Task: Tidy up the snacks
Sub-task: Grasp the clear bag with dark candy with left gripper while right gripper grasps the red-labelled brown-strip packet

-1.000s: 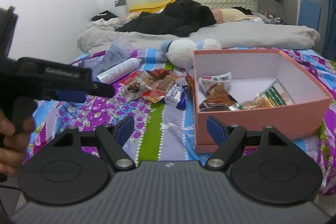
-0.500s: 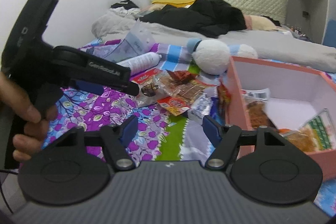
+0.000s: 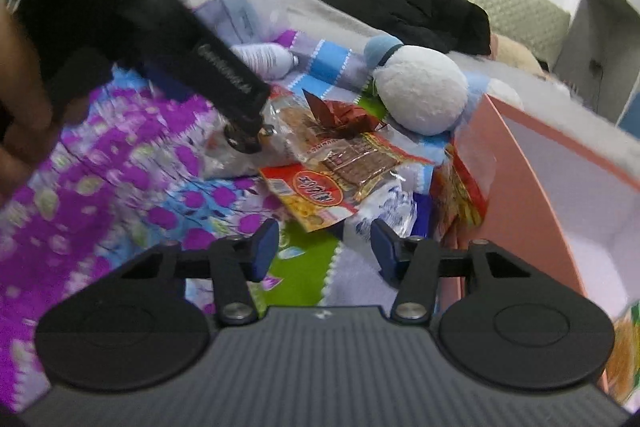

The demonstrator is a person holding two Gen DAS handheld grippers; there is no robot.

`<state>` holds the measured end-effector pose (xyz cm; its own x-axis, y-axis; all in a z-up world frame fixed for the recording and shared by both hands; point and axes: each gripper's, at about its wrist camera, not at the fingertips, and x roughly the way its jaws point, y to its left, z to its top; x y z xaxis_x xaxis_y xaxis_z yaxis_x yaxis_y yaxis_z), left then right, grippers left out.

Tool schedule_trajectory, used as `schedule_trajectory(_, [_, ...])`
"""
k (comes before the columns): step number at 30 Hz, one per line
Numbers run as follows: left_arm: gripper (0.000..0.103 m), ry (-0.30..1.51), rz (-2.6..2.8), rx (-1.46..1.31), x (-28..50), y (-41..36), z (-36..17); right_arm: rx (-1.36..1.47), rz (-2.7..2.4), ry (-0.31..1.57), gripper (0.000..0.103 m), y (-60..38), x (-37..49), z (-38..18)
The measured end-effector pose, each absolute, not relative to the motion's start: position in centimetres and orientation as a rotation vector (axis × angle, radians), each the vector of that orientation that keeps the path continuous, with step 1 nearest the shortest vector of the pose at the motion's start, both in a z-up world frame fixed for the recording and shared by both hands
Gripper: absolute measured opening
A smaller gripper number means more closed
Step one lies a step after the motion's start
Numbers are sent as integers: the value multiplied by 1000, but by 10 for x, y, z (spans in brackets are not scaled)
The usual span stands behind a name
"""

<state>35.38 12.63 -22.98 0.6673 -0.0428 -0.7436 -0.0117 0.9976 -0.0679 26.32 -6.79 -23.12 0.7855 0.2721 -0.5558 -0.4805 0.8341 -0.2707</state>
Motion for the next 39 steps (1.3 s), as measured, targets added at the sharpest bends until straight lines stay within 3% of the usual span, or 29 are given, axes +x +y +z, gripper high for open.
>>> schedule_trajectory(2, [75, 842, -34, -49, 362, 124, -235, -490, 411, 516, 45, -61, 268, -237])
schedule_trajectory(9, [62, 855, -77, 10, 377, 123, -249, -725, 424, 462, 43, -39, 273, -256])
schedule_trajectory(13, [52, 851, -102, 21, 378, 123, -251, -823, 436, 436, 27, -27, 274, -263])
schedule_trajectory(15, [45, 849, -113, 27, 377, 121, -250, -858, 442, 427, 24, -23, 274, -267])
schedule_trajectory(17, [43, 843, -107, 60, 374, 118, -248, -883, 444, 422, 7, -19, 274, -269])
schedule_trajectory(39, [36, 822, 6, -144, 264, 128, -197, -896, 536, 385, 2, -36, 176, -225])
